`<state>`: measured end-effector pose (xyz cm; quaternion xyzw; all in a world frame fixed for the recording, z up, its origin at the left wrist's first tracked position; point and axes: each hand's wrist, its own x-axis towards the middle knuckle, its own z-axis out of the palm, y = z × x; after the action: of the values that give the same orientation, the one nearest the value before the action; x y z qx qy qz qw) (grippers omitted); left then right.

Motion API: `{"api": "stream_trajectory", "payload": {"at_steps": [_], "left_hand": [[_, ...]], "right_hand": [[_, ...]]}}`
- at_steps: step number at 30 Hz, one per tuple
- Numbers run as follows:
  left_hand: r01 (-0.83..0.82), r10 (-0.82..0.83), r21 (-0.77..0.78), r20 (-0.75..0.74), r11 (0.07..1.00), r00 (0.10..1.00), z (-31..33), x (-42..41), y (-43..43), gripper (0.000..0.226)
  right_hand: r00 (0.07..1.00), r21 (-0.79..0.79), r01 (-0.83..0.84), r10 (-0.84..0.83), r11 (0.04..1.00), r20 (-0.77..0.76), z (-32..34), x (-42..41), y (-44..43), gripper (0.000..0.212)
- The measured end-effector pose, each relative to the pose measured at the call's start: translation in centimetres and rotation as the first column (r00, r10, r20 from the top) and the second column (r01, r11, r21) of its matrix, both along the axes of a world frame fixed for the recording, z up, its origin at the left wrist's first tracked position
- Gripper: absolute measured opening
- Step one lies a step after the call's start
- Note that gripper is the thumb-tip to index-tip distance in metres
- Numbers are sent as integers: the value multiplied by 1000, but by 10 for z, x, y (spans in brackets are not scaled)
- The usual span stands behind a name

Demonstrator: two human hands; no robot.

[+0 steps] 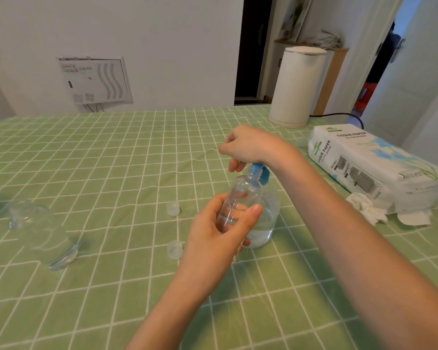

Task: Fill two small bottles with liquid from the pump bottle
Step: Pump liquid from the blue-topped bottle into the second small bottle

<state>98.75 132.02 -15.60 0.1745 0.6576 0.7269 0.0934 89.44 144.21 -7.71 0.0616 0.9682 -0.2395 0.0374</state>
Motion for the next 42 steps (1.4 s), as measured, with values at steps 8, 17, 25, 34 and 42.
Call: {"api": "stream_trajectory", "payload": {"at_steps": [8, 17, 25, 34, 42], "left_hand": [[1, -1, 15, -14, 1000, 1000, 1, -1, 0, 36], [11, -10, 23, -14, 1000, 1000, 0, -1, 0, 33], [-13, 14, 7, -12, 1000, 1000, -3, -1, 1, 35], [-4, 4, 11, -23, 1000, 1000, -2, -2, 0, 35], [-2, 2, 18, -27, 1000, 1000, -1, -3, 2, 37]], "right_hand": [[997, 41, -3, 5, 999, -71, 11, 0, 0, 32], [1000, 27, -22, 23, 999, -15, 11, -1, -1, 32], [1000, 49, -9, 9, 999, -2, 1, 1, 0, 36], [1000, 53, -13, 15, 999, -27, 10, 1, 0, 35], [1000, 51, -20, 21, 999, -18, 13, 1, -1, 33]]}}
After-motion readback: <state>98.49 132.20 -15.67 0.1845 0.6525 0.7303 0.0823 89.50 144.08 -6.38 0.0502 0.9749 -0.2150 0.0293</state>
